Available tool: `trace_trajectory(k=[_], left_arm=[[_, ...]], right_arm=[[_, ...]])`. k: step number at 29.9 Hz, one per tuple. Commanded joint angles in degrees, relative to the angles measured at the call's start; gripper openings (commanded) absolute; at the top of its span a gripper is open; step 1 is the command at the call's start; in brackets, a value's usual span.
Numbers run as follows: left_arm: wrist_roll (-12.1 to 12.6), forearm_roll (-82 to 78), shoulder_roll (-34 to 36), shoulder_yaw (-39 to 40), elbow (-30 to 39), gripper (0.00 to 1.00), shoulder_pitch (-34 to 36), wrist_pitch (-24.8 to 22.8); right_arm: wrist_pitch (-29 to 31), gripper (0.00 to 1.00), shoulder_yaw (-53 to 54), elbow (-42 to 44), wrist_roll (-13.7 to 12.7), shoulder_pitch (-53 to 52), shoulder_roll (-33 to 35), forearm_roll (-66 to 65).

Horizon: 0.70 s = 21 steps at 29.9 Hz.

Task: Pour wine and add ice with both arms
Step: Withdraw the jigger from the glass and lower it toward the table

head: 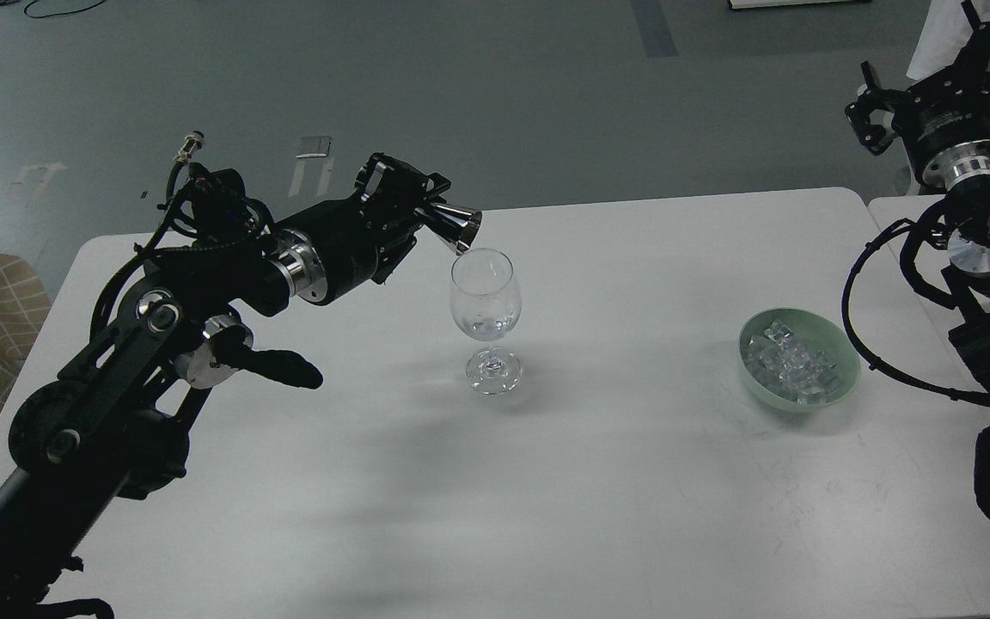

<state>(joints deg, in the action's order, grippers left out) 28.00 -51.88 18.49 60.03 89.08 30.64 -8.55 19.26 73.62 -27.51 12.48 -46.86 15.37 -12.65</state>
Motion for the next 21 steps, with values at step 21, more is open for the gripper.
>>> trace_trajectory(k=[21], left_arm=[[0.0, 36.0, 0.1, 33.3, -0.7, 0.09, -17.6, 2.0]], right_arm=[[-0.4, 1.0, 0.1, -1.9, -0.1, 0.6, 0.8, 0.0]])
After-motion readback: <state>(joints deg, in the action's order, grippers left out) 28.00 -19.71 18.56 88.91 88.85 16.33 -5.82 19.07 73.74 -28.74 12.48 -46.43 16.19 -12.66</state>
